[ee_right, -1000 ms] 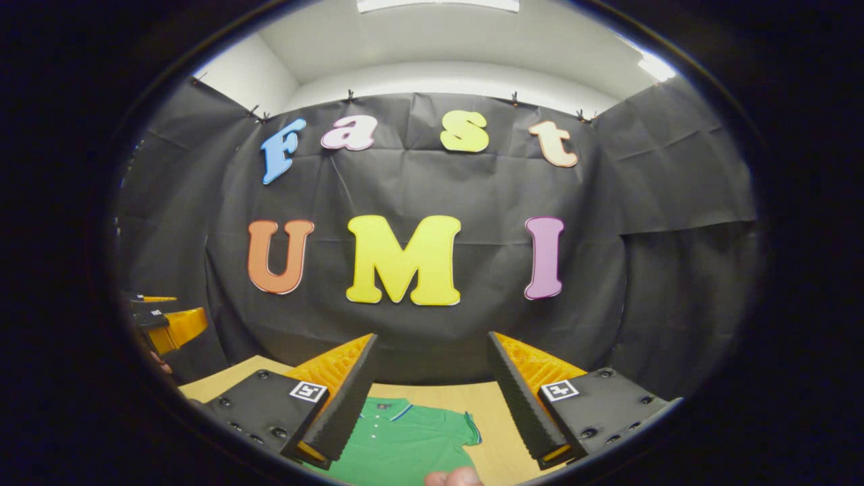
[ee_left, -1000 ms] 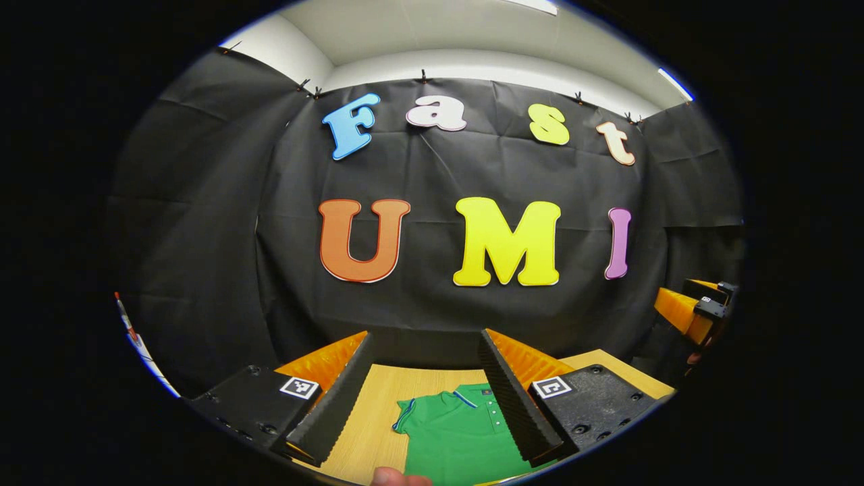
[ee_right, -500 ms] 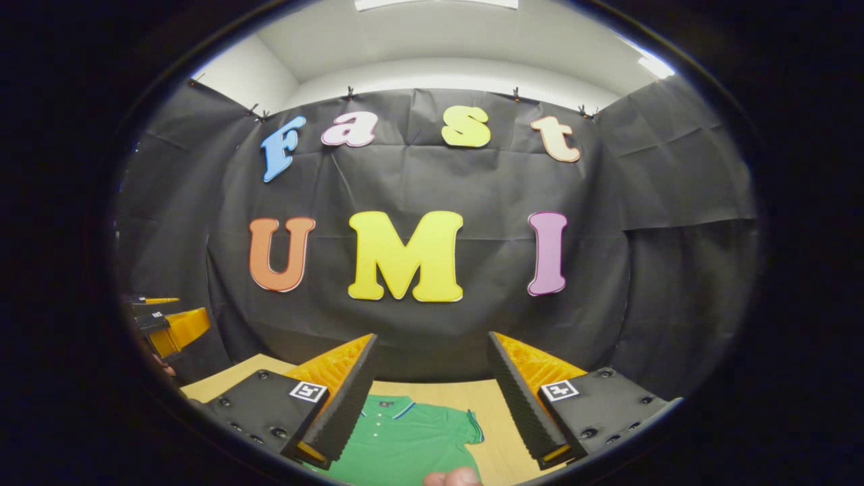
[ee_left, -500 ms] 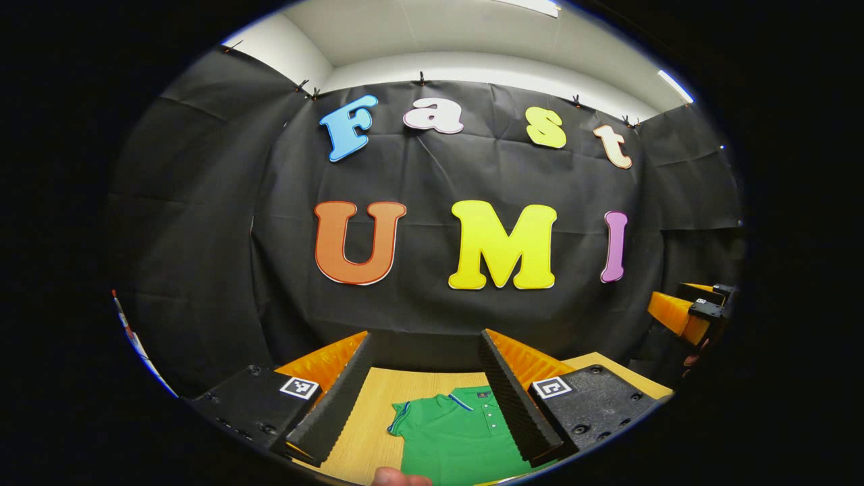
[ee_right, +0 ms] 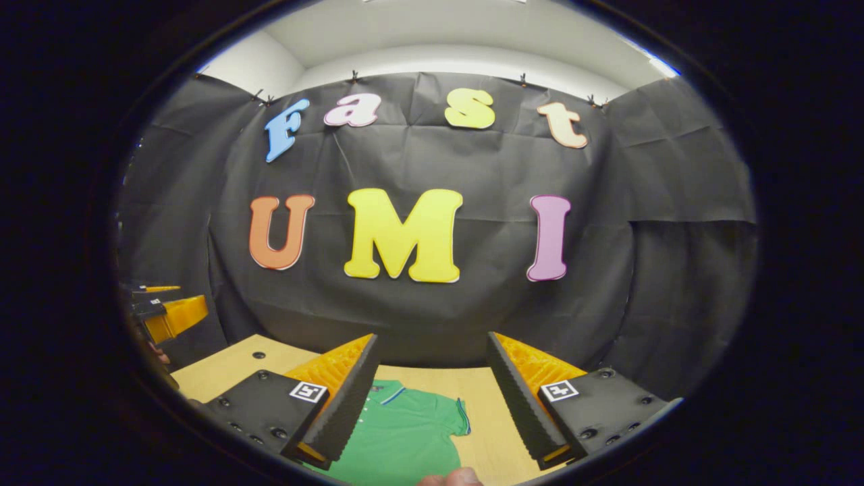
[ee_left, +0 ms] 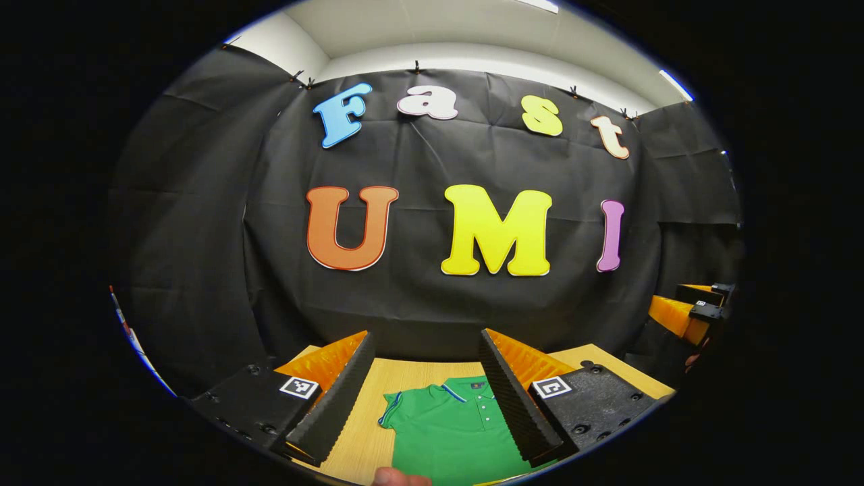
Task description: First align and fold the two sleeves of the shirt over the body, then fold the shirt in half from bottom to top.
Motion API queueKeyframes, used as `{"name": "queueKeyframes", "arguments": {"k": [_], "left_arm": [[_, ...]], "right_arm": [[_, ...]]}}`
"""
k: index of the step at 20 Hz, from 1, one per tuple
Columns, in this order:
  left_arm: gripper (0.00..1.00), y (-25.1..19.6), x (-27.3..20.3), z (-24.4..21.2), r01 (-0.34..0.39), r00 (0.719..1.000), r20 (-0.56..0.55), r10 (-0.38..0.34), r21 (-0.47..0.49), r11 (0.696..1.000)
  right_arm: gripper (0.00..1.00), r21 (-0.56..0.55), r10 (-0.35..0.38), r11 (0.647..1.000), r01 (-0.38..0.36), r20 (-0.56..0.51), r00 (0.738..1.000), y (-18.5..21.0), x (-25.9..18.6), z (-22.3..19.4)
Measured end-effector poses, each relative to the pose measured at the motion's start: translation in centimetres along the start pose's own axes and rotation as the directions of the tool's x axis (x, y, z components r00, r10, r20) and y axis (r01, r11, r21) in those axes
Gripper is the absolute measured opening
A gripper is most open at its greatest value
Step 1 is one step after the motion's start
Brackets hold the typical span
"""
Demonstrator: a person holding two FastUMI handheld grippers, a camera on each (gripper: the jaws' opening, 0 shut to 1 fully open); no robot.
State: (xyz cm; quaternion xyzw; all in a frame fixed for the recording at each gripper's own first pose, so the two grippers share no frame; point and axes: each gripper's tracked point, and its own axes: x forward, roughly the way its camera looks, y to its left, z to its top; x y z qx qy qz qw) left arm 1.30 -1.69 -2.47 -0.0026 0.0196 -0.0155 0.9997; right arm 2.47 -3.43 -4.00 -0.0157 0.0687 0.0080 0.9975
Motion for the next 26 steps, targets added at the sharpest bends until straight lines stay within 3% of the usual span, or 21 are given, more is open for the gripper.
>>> {"name": "queueKeyframes", "arguments": {"k": [6,11,17,20,22,26], "left_arm": [[0.99,-0.5,0.2,-1.5,-0.018,0.999,-0.045,0.018,0.013,1.000],[0.99,-1.1,0.5,-2.1,-0.035,0.996,-0.076,0.037,0.028,0.999],[0.99,-1.6,0.4,-2.9,-0.077,0.990,-0.115,0.081,0.036,0.996],[0.99,-1.4,0.4,-3.6,-0.106,0.984,-0.139,0.111,0.043,0.993],[0.99,-1.3,0.4,-4.2,-0.121,0.980,-0.157,0.126,0.045,0.992],[0.99,-1.1,0.3,-6.0,-0.148,0.967,-0.202,0.154,0.044,0.988]], "right_arm": [[0.97,-0.002,0.017,1.000,-0.017,-0.118,0.993,-2.7,5.9,-4.9],[0.97,0.018,0.033,0.999,-0.030,-0.251,0.967,-4.5,11.9,-11.3],[0.97,0.074,0.041,0.997,-0.010,-0.428,0.903,-6.2,19.6,-20.5],[0.89,0.087,0.028,0.996,0.018,-0.501,0.865,-7.3,22.2,-25.2],[0.93,0.085,0.029,0.996,0.020,-0.533,0.846,-7.6,24.1,-27.7],[0.78,0.087,0.033,0.996,0.025,-0.597,0.802,-8.1,27.4,-32.2]]}}
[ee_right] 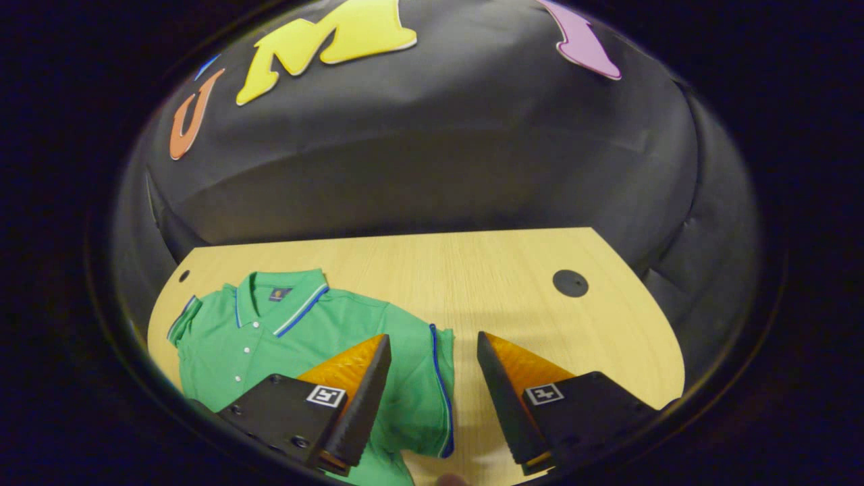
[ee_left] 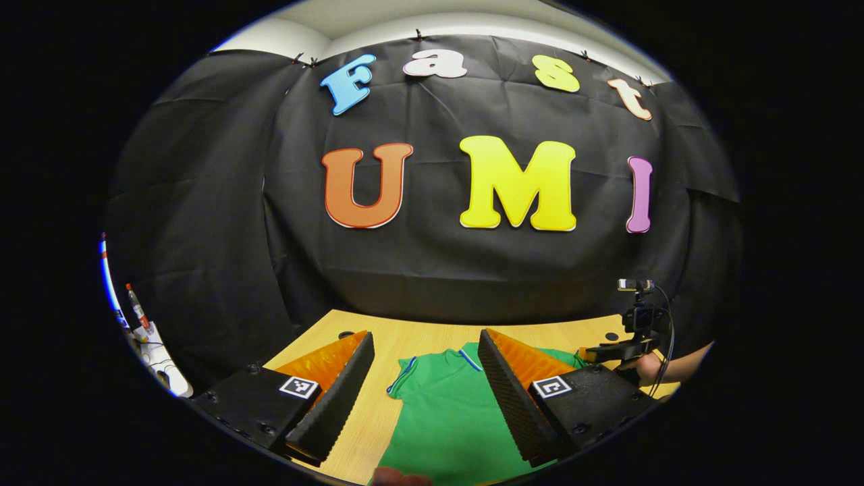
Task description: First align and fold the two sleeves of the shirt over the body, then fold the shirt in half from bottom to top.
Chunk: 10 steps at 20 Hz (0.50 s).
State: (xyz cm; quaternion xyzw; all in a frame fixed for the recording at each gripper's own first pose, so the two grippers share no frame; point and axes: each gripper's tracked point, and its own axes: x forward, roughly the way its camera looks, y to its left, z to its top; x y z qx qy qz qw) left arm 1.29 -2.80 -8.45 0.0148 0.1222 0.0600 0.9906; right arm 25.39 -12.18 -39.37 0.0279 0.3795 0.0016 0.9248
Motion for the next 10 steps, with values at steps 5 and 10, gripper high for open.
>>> {"name": "queueKeyframes", "arguments": {"k": [5,10], "left_arm": [[0.99,0.1,0.2,-1.2,-0.014,0.999,-0.035,0.014,-0.004,1.000],[1.00,0.5,0.4,-1.2,-0.019,0.999,-0.034,0.019,0.004,1.000]], "right_arm": [[0.49,0.002,-0.006,1.000,0.006,-0.047,0.999,-0.2,2.3,-1.1],[0.48,-0.061,-0.031,0.998,0.027,-0.075,0.997,0.2,2.8,-2.1]]}}
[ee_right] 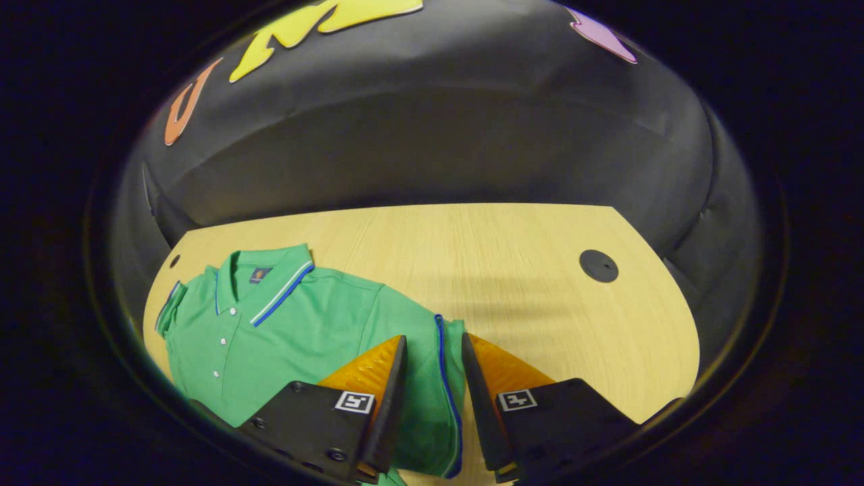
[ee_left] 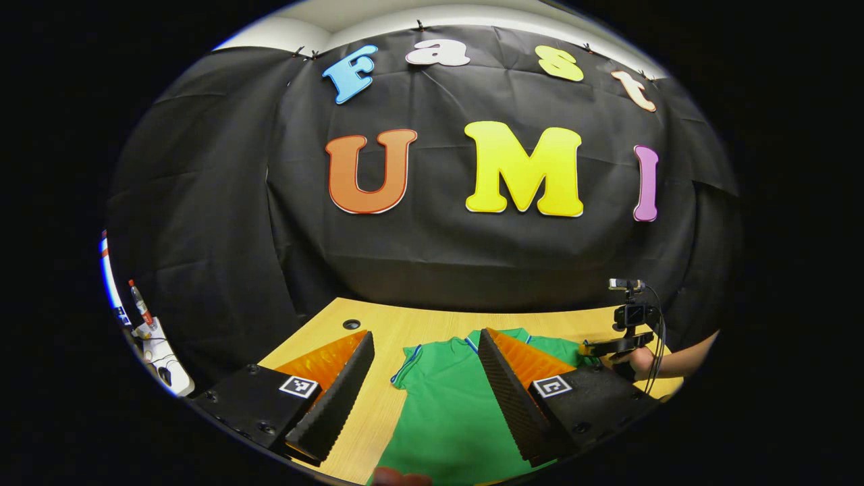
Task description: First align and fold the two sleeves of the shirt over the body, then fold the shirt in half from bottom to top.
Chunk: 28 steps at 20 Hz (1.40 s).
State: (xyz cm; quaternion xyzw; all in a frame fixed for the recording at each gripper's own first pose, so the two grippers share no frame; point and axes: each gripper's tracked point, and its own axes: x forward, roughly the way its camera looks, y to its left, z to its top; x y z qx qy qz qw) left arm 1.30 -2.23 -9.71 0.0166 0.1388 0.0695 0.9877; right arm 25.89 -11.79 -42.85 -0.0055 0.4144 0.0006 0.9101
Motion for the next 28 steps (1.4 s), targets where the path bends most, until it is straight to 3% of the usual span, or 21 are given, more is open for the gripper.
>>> {"name": "queueKeyframes", "arguments": {"k": [3,5,6,19,28], "left_arm": [[1.00,0.3,0.0,-0.1,-0.003,1.000,-0.005,0.003,-0.007,1.000],[1.00,0.7,0.0,-0.2,-0.006,1.000,-0.007,0.006,-0.010,1.000],[1.00,0.9,-0.1,-0.2,-0.008,1.000,-0.007,0.008,-0.010,1.000],[0.99,2.5,-0.5,-1.0,-0.012,1.000,0.000,0.012,-0.036,0.999],[0.99,5.6,-0.6,-1.2,-0.040,0.999,0.025,0.043,-0.081,0.996]], "right_arm": [[0.11,0.000,-0.034,0.999,0.034,-0.002,0.999,-0.1,0.8,0.3],[0.10,-0.012,-0.037,0.999,0.037,-0.021,0.999,-0.4,0.7,-0.2],[0.02,-0.010,-0.035,0.999,0.035,-0.019,0.999,-0.4,0.9,0.5],[0.00,0.059,0.010,0.998,-0.010,-0.002,1.000,0.0,-2.4,1.9],[0.01,0.047,0.063,0.997,-0.068,0.091,0.994,4.9,-7.2,6.6]]}}
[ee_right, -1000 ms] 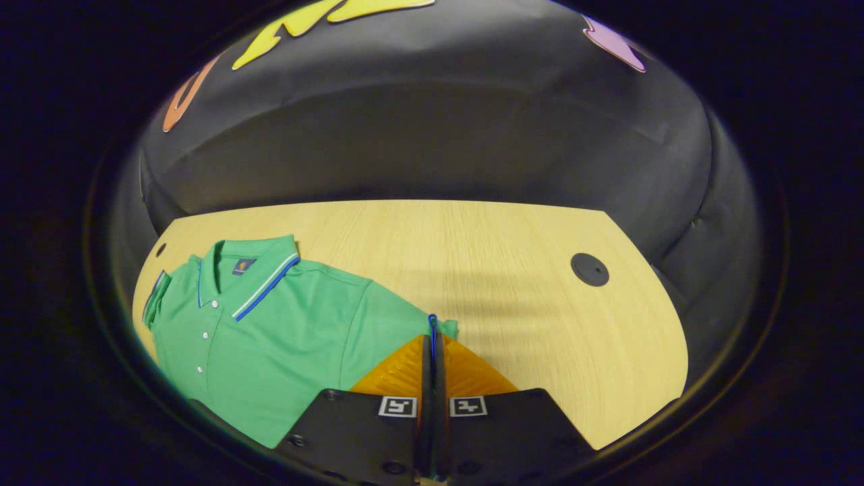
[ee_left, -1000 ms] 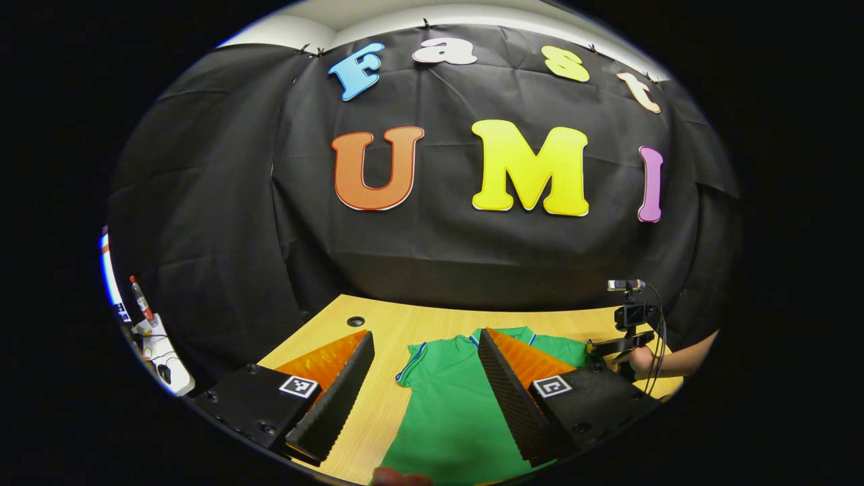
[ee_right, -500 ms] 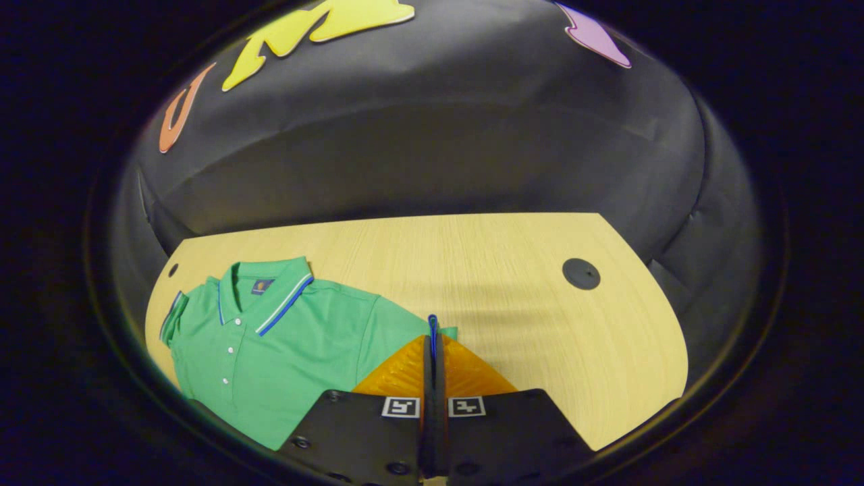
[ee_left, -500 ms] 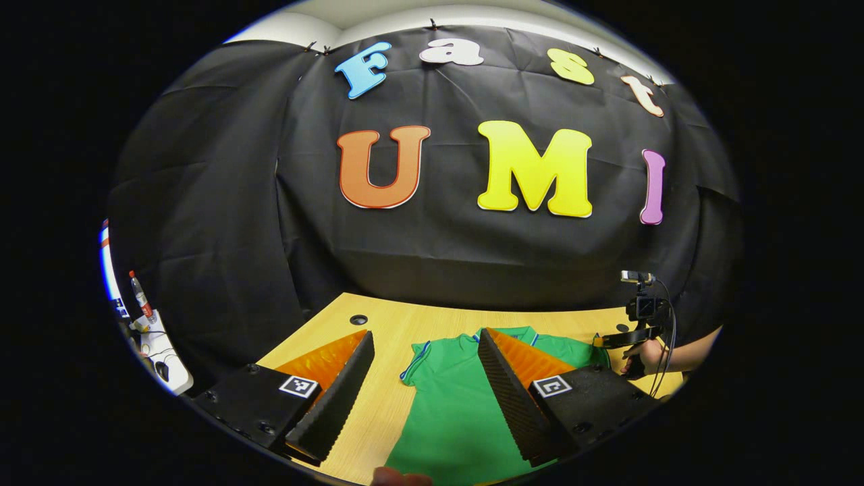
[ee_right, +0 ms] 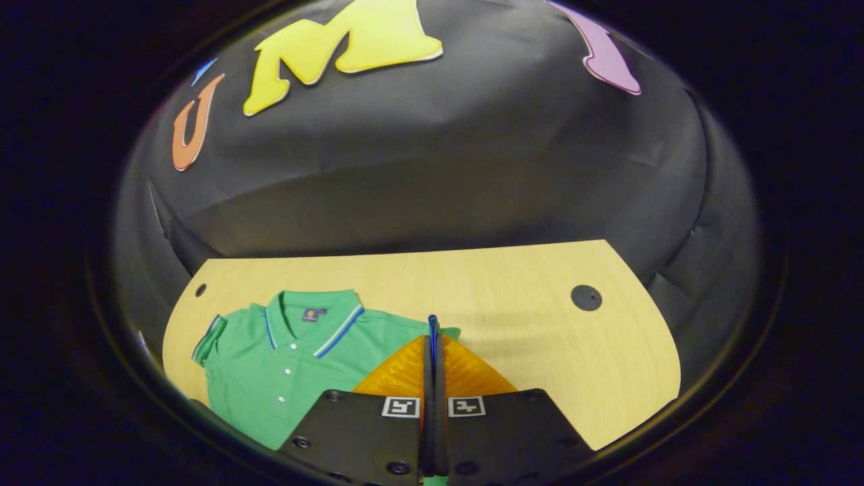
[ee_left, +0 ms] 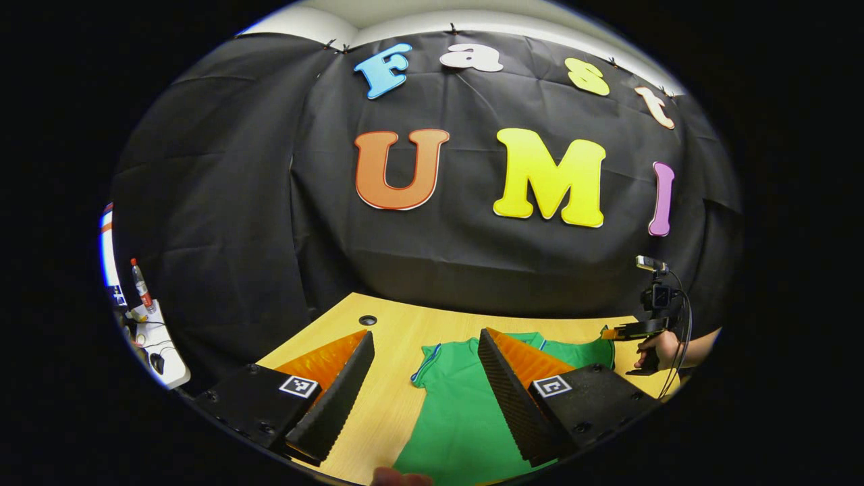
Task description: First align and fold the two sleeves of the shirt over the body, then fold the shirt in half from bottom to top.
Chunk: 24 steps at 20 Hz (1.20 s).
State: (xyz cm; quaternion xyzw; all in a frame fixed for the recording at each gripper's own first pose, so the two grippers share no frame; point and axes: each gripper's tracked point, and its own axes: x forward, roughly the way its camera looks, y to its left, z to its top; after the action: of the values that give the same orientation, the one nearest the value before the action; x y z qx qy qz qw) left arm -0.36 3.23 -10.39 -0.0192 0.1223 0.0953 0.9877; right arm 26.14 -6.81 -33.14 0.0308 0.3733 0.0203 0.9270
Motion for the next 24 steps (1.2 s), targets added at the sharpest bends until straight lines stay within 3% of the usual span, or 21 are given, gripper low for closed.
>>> {"name": "queueKeyframes", "arguments": {"k": [10,17,19,20,24], "left_arm": [[0.99,4.7,-1.7,-0.2,-0.064,0.998,-0.009,0.064,0.007,0.998],[0.99,6.1,-1.9,-0.6,-0.066,0.997,-0.028,0.066,0.007,0.998],[0.99,6.2,-1.9,-0.7,-0.060,0.998,-0.035,0.061,0.008,0.998],[0.99,6.2,-1.9,-0.7,-0.056,0.998,-0.034,0.056,0.006,0.998],[0.99,6.0,-1.3,-0.4,-0.036,0.999,-0.028,0.036,0.008,0.999]], "right_arm": [[0.01,-0.044,0.030,0.999,-0.033,-0.062,0.998,8.0,3.5,-3.1],[0.02,-0.067,-0.015,0.998,0.006,-0.126,0.992,9.1,6.1,-6.0],[0.07,-0.062,-0.015,0.998,0.007,-0.127,0.992,9.2,6.2,-6.0],[0.27,-0.062,-0.023,0.998,0.016,-0.124,0.992,8.9,6.1,-6.0],[0.54,-0.053,-0.022,0.998,0.016,-0.106,0.994,8.7,4.9,-5.1]]}}
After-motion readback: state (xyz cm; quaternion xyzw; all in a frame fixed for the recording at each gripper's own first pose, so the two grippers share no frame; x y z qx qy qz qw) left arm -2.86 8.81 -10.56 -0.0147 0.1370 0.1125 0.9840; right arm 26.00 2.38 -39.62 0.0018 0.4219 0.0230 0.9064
